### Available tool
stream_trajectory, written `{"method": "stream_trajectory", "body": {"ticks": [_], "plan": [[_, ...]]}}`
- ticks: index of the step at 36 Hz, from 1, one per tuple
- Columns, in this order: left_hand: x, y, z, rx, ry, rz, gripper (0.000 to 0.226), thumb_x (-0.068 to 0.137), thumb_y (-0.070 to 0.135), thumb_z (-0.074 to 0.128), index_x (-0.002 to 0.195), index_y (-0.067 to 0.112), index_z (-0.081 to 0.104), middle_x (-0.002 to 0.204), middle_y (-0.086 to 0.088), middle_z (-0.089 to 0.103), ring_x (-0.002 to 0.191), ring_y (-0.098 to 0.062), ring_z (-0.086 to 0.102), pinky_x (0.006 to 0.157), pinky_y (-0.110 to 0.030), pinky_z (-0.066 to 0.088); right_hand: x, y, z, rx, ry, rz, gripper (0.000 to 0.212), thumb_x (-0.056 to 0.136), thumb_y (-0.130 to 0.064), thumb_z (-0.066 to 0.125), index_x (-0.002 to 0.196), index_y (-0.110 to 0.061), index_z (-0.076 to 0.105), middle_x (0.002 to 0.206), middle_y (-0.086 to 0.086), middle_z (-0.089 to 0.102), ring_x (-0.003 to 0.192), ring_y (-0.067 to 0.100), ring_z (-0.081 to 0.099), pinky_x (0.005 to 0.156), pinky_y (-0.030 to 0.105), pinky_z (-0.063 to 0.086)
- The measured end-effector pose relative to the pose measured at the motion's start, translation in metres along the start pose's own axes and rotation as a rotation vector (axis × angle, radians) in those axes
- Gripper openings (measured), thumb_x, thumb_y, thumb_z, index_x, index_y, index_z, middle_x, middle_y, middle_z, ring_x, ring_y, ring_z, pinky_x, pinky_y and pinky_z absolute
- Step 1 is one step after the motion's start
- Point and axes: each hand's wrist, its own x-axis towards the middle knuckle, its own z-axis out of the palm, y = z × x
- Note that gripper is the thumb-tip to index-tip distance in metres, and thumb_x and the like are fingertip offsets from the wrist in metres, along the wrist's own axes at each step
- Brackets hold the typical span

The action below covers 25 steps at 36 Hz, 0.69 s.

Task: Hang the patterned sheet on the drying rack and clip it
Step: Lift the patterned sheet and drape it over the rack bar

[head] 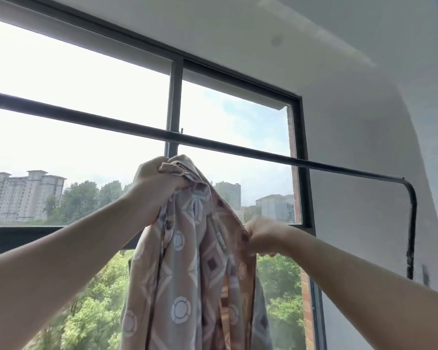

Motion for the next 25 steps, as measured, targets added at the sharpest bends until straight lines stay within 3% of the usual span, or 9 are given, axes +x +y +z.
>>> {"method": "stream_trajectory", "body": {"ticks": [3,6,10,12,14,16,19,22,25], "plan": [[0.002,0.0,-0.005,-0.03,0.06,0.046,0.032,0.074,-0.01,0.067,0.104,-0.006,0.061,0.092,-0.019,0.06,0.076,-0.022,0.057,0.051,-0.013,0.049,0.0,0.025,0.021,-0.019,-0.009,0.099,0.02,0.08,-0.011,0.057,0.06,-0.013,0.055,0.06,-0.002,0.051,0.051,0.009,0.044,0.046,0.019,0.036],[0.003,-0.001,-0.004,-0.011,0.049,0.057,0.034,0.073,-0.008,0.069,0.106,-0.008,0.059,0.094,-0.023,0.062,0.078,-0.024,0.06,0.058,-0.021,0.051,-0.003,0.036,0.04,0.141,-0.127,0.148,0.016,0.085,-0.017,0.057,0.069,-0.017,0.057,0.07,-0.004,0.056,0.06,0.009,0.051,0.057,0.02,0.043],[0.005,-0.004,0.002,0.01,0.01,0.039,0.029,0.073,-0.007,0.069,0.101,-0.004,0.061,0.093,-0.021,0.064,0.073,-0.025,0.061,0.056,-0.023,0.052,-0.001,0.036,0.049,0.108,-0.121,0.145,0.017,0.089,-0.005,0.049,0.086,-0.008,0.065,0.074,0.0,0.059,0.06,0.008,0.054,0.058,0.021,0.046],[0.006,-0.005,0.002,0.017,0.004,0.03,0.028,0.073,-0.006,0.07,0.099,-0.001,0.062,0.091,-0.02,0.064,0.073,-0.025,0.062,0.059,-0.026,0.053,0.001,0.038,0.045,0.081,-0.055,0.161,0.02,0.089,-0.003,0.045,0.081,-0.008,0.062,0.078,0.005,0.059,0.059,0.011,0.052,0.055,0.022,0.044],[0.008,-0.006,-0.002,0.041,0.025,0.028,0.032,0.072,-0.005,0.071,0.102,-0.003,0.061,0.092,-0.021,0.064,0.075,-0.025,0.061,0.063,-0.028,0.053,0.005,0.046,0.039,0.156,0.066,0.184,0.021,0.088,-0.005,0.042,0.072,-0.01,0.055,0.077,0.008,0.054,0.061,0.016,0.047,0.051,0.024,0.036],[0.01,-0.007,-0.011,0.071,0.021,0.02,0.034,0.071,-0.005,0.072,0.103,-0.002,0.061,0.089,-0.019,0.064,0.07,-0.024,0.06,0.058,-0.024,0.053,0.008,0.056,0.033,0.401,0.197,0.195,0.02,0.087,-0.006,0.043,0.072,-0.008,0.056,0.079,0.012,0.055,0.07,0.02,0.047,0.054,0.026,0.032],[0.01,-0.011,-0.026,0.108,-0.048,-0.001,0.034,0.07,-0.007,0.071,0.102,-0.001,0.06,0.084,-0.018,0.062,0.063,-0.023,0.059,0.045,-0.017,0.051,0.006,0.059,0.015,0.657,0.334,0.106,0.022,0.092,-0.011,0.044,0.077,-0.002,0.058,0.084,0.022,0.061,0.074,0.026,0.054,0.063,0.033,0.04],[0.01,-0.013,-0.042,0.147,-0.028,0.072,0.029,0.067,-0.009,0.073,0.093,-0.002,0.061,0.076,-0.013,0.065,0.066,-0.023,0.061,0.048,-0.018,0.051,-0.011,0.04,-0.021,0.553,0.596,-0.048,0.032,0.096,-0.024,0.044,0.067,-0.011,0.046,0.066,0.008,0.05,0.06,0.02,0.045,0.057,0.028,0.035],[0.012,-0.018,-0.057,0.15,0.129,0.289,0.031,0.065,-0.01,0.073,0.072,0.015,0.057,0.051,0.012,0.061,0.049,-0.001,0.056,0.043,-0.01,0.044,-0.034,0.011,-0.056,0.33,1.047,-0.322,0.031,0.093,-0.027,0.05,0.066,-0.015,0.041,0.058,-0.003,0.042,0.054,0.01,0.037,0.047,0.014,0.031]]}}
